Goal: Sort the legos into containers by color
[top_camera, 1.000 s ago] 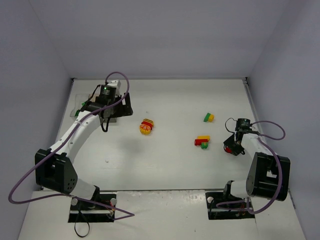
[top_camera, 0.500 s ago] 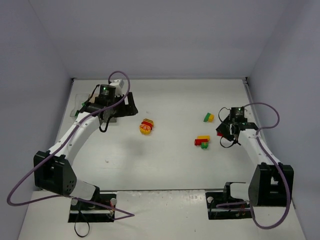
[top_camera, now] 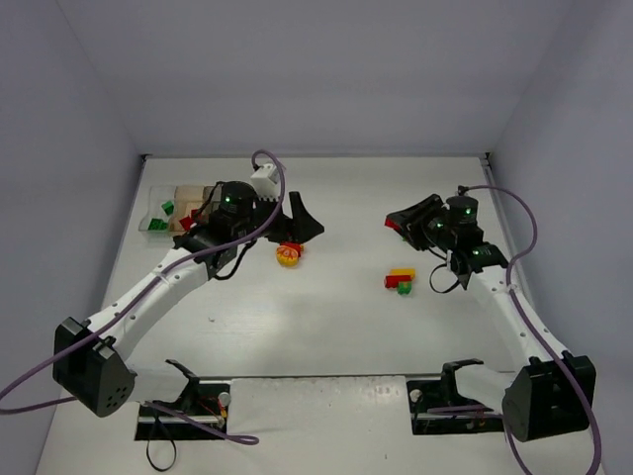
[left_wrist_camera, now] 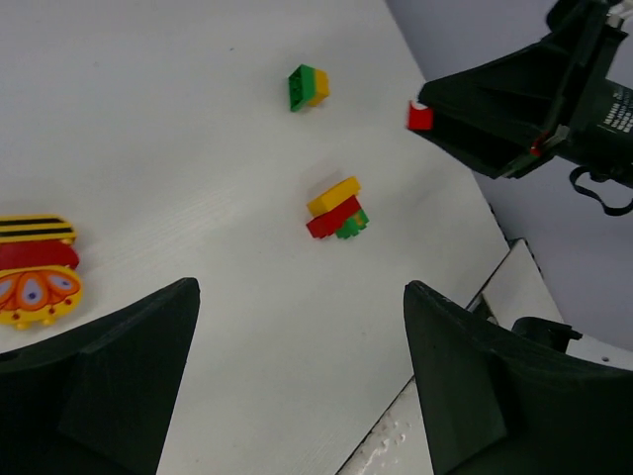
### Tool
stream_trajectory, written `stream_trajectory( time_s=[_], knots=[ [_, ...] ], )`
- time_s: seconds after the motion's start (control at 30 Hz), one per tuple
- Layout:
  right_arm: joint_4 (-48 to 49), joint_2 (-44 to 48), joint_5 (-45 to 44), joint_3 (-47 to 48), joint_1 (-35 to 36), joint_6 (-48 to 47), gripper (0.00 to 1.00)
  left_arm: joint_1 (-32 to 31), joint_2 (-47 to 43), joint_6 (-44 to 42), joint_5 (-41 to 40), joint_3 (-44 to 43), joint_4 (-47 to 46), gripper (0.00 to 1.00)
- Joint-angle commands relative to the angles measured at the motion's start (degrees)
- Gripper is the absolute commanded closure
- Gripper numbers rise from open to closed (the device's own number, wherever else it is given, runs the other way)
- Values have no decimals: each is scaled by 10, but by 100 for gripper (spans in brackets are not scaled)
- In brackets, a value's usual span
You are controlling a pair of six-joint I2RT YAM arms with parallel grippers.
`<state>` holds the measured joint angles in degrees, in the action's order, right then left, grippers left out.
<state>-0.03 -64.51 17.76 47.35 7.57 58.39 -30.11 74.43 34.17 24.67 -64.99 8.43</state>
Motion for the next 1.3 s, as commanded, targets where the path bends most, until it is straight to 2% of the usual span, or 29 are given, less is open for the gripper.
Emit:
stream_trajectory(
  time_s=[0.0, 0.13, 0.43, 0.67, 1.1, 1.27],
  knots=[
    [102, 3, 30, 7, 34, 95, 100, -37, -21, 17, -49, -22, -104, 23],
    [141, -11, 22, 13, 82, 132, 100, -69, -7, 27, -107, -40, -123, 27],
    [179, -6, -15, 8, 123, 197, 100, -125, 41, 11, -184, -91, -133, 33],
    [189, -4, -33, 7, 130, 217, 100, -152, 77, -2, -208, -115, -136, 38],
    [208, -15, -32, 12, 149, 230, 100, -161, 136, -24, -221, -167, -138, 42],
    [215, -10, -40, 6, 152, 235, 100, -163, 148, -27, -226, -176, -133, 49]
  ],
)
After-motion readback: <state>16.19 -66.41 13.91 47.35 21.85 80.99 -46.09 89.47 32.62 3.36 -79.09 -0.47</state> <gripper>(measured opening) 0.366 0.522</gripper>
